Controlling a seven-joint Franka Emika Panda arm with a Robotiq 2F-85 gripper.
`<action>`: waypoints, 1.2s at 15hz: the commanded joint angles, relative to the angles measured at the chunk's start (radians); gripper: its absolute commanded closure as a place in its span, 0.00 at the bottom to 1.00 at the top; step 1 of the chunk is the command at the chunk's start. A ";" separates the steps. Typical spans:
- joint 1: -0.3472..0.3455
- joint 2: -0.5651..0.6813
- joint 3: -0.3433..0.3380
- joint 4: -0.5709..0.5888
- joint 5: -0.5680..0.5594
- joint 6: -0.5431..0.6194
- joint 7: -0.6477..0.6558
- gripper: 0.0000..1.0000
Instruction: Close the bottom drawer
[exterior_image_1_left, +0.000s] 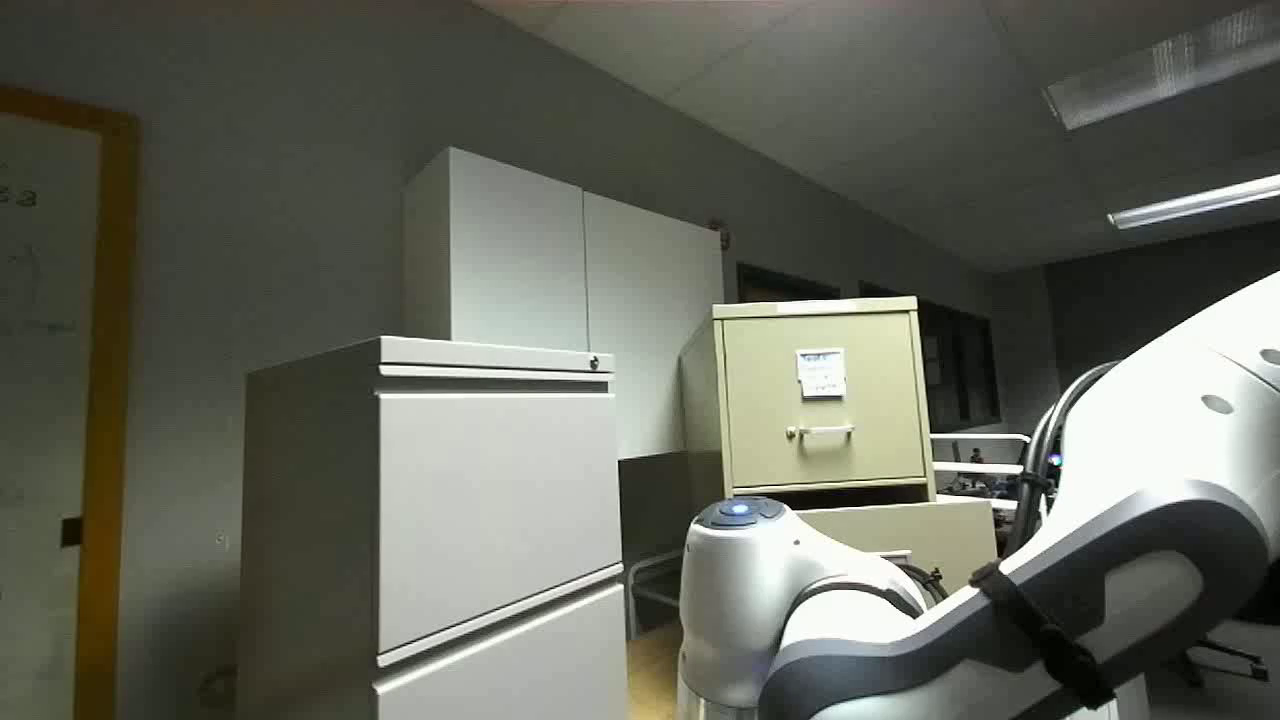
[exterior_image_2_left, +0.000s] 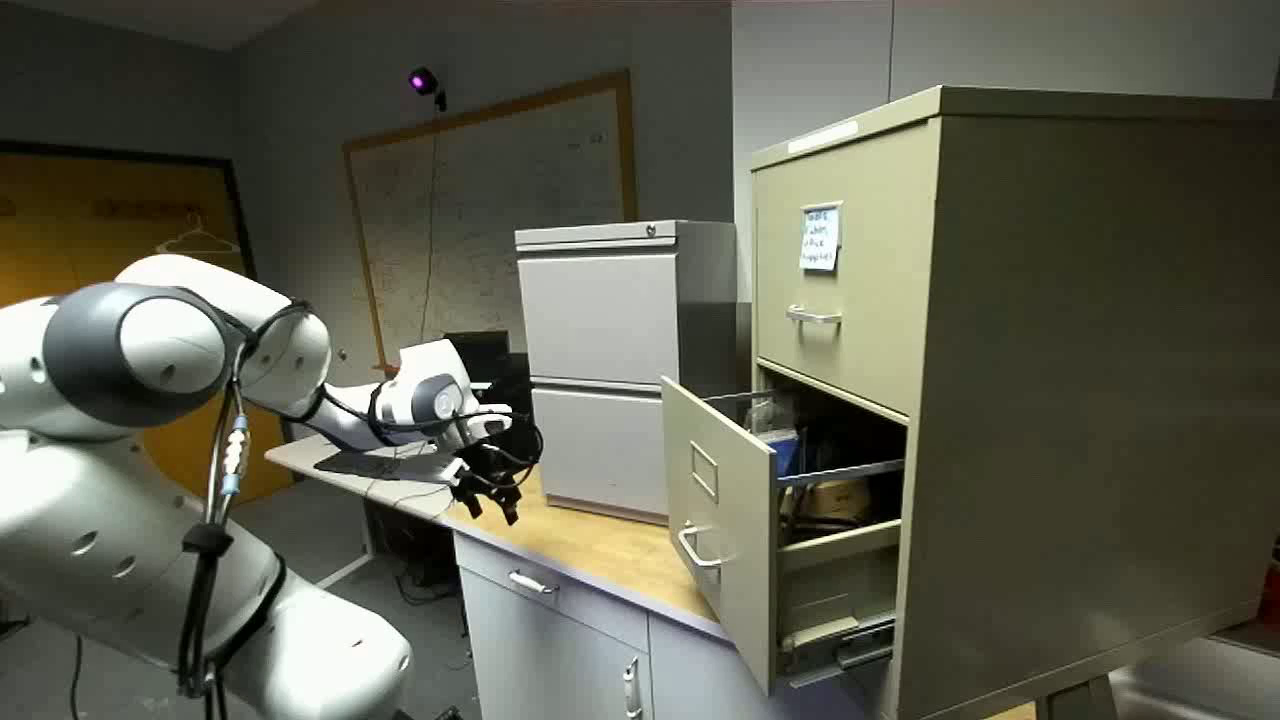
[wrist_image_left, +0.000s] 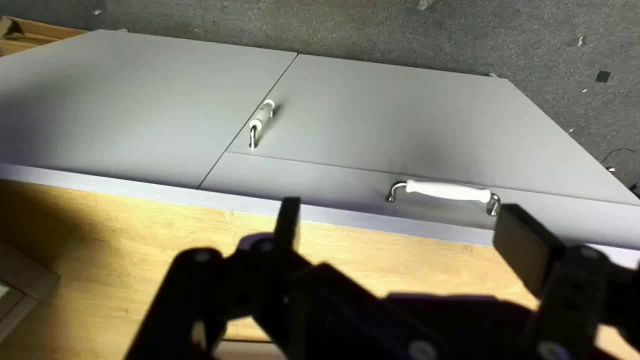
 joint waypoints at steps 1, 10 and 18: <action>0.024 0.004 -0.024 0.002 -0.018 -0.003 0.013 0.00; -0.010 0.000 -0.011 -0.005 -0.066 0.042 0.072 0.33; -0.219 -0.023 -0.036 -0.041 -0.214 0.192 0.293 0.95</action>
